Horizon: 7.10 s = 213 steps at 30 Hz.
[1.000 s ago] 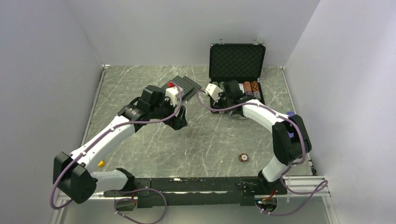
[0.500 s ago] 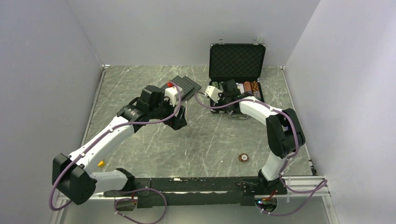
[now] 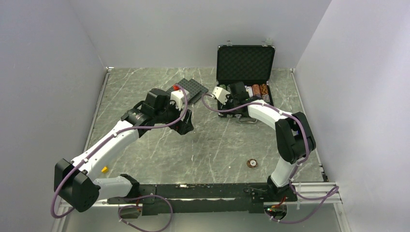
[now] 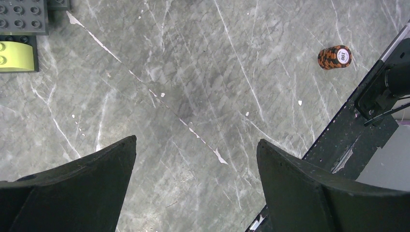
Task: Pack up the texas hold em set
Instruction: Place the poker chip in the chip case, then pick up the poker chip from the center of the board, then place the poker chip in the chip case.
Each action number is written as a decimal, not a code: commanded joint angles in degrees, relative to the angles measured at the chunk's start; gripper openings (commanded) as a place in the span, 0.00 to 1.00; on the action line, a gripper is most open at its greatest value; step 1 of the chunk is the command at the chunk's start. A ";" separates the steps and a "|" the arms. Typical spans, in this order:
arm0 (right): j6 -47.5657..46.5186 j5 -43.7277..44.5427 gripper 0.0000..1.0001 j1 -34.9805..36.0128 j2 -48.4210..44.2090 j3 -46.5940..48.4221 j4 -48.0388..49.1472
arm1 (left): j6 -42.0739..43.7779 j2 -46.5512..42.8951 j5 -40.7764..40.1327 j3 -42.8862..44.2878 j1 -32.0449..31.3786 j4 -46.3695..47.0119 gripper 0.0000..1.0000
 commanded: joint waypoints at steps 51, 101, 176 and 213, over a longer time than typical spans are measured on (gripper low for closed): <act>60.95 -2.42 0.66 -17.81 -49.91 -7.79 -8.87 | -10.20 48.36 -14.09 32.53 -40.57 14.95 0.96; 60.37 -3.15 0.66 -17.82 -51.96 -9.64 -7.80 | -1.02 60.98 -22.58 34.70 -44.88 9.43 0.28; 102.47 -49.15 0.59 13.74 -23.35 -32.60 42.39 | 17.99 -3.20 -5.96 -6.86 -24.52 4.47 0.00; 92.15 -3.07 0.00 -22.49 -35.09 -20.28 4.48 | 8.40 -9.70 -14.07 -4.76 -12.43 4.49 0.99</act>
